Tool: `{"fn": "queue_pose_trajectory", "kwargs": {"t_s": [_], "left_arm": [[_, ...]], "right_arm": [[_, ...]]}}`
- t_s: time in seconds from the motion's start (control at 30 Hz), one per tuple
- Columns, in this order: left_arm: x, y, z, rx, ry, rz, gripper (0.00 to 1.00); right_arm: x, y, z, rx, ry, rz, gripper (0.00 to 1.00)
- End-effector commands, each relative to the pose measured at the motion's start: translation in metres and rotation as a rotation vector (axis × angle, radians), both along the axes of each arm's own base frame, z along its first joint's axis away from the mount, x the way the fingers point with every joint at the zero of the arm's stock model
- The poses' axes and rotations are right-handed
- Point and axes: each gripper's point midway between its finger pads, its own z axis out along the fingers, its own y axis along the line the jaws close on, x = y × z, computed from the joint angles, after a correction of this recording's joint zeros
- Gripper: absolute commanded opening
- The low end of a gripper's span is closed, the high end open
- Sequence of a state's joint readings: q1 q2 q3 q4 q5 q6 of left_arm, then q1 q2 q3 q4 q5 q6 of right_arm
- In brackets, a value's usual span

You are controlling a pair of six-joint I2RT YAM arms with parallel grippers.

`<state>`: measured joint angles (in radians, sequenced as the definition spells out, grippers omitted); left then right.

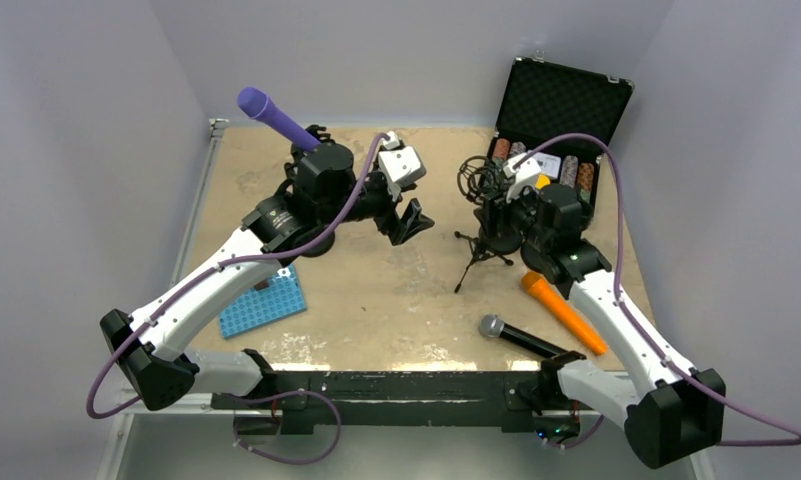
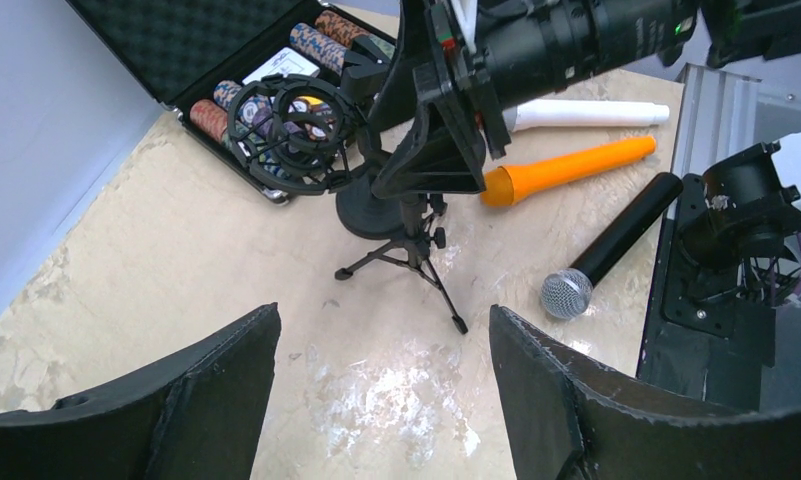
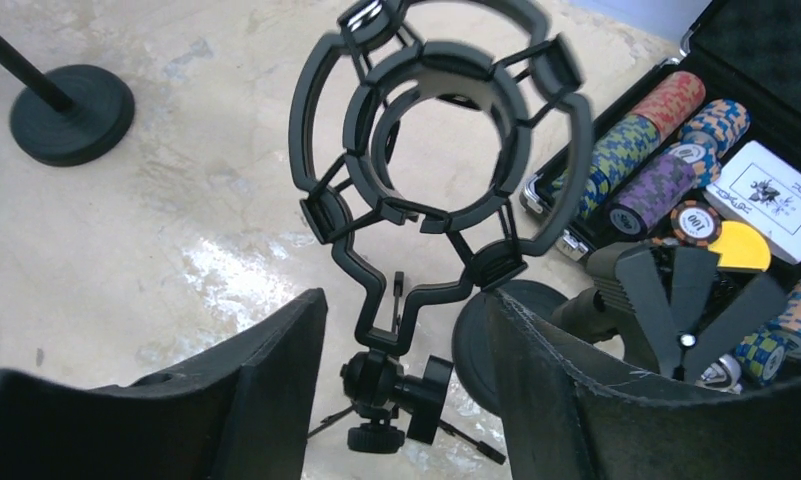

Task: Remove the microphone from the stand

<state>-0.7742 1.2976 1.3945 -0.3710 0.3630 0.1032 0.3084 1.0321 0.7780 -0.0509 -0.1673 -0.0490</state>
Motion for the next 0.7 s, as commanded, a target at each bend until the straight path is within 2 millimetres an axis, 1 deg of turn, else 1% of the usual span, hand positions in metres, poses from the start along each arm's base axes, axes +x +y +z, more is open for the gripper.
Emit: {"fn": "queue_pose_trajectory", "kwargs": {"t_s": [0.0,0.07,0.2,0.33,0.37,0.4,0.47,0.53,0.67], "left_arm": [[-0.004,0.006,0.016,-0.016,-0.053,-0.01,0.8],[-0.003,0.005,0.018,-0.022,-0.054,-0.01,0.8],[-0.002,0.002,0.02,-0.036,-0.049,-0.008,0.8],[-0.004,0.004,0.029,-0.052,-0.062,-0.007,0.8],[-0.004,0.006,0.036,-0.062,-0.079,-0.003,0.79],[-0.005,0.01,0.048,-0.077,-0.101,0.011,0.77],[-0.01,0.018,0.081,-0.138,-0.158,0.023,0.76],[-0.019,0.021,0.107,-0.158,-0.227,-0.011,0.76],[-0.015,0.037,0.133,-0.128,-0.333,0.038,0.77]], "right_arm": [[-0.006,0.0,0.056,0.039,-0.077,0.005,0.66],[-0.007,-0.001,0.061,0.04,-0.078,0.005,0.69],[-0.006,-0.004,0.064,0.026,-0.09,-0.006,0.71],[-0.008,-0.008,0.082,0.024,-0.119,-0.023,0.72],[-0.007,-0.011,0.087,0.022,-0.125,-0.043,0.72],[-0.006,-0.016,0.093,0.02,-0.133,-0.068,0.73],[-0.005,-0.022,0.107,0.019,-0.153,-0.098,0.74],[-0.008,-0.022,0.126,0.034,-0.182,-0.093,0.74],[-0.016,-0.012,0.158,0.066,-0.237,-0.03,0.73]]}}
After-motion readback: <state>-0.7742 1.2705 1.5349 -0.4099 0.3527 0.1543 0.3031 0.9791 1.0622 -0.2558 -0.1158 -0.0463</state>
